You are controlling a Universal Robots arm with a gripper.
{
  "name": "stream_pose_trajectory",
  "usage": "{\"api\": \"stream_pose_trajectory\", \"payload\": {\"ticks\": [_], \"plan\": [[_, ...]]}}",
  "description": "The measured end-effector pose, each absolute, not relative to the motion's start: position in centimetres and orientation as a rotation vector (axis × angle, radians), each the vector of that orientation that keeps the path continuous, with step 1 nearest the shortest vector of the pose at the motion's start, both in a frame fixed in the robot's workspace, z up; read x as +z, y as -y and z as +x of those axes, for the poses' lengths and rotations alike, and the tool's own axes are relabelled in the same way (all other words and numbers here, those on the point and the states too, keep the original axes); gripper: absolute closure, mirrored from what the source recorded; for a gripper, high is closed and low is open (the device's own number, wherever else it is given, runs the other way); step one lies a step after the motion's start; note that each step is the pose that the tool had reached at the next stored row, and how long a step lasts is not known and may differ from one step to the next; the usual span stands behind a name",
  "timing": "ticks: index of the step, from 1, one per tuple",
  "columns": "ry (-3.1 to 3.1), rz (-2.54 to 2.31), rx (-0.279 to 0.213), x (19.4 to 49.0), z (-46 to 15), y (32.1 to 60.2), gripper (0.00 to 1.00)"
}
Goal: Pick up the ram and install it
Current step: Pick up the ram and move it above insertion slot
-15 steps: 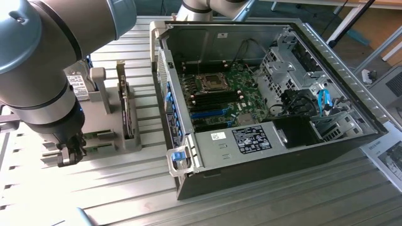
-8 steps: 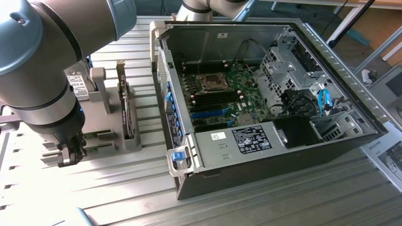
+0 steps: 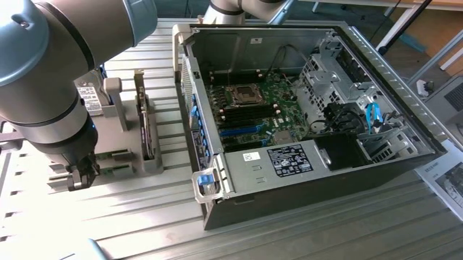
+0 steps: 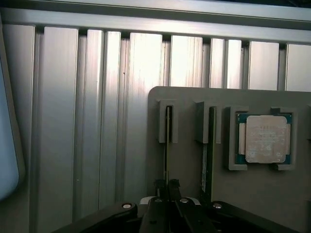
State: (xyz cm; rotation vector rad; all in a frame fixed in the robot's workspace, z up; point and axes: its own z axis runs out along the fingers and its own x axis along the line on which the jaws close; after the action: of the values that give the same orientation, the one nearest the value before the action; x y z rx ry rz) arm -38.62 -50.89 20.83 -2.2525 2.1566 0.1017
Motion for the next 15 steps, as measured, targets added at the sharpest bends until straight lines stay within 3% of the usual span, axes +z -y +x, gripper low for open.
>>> {"api": "stream_pose_trajectory", "payload": {"ticks": [8, 15], "plan": [[-2.158, -2.254, 0.098, 20.9, -38.6, 50.9, 0.88], [-2.159, -2.255, 0.097, 25.3, -38.6, 50.9, 0.88]]}}
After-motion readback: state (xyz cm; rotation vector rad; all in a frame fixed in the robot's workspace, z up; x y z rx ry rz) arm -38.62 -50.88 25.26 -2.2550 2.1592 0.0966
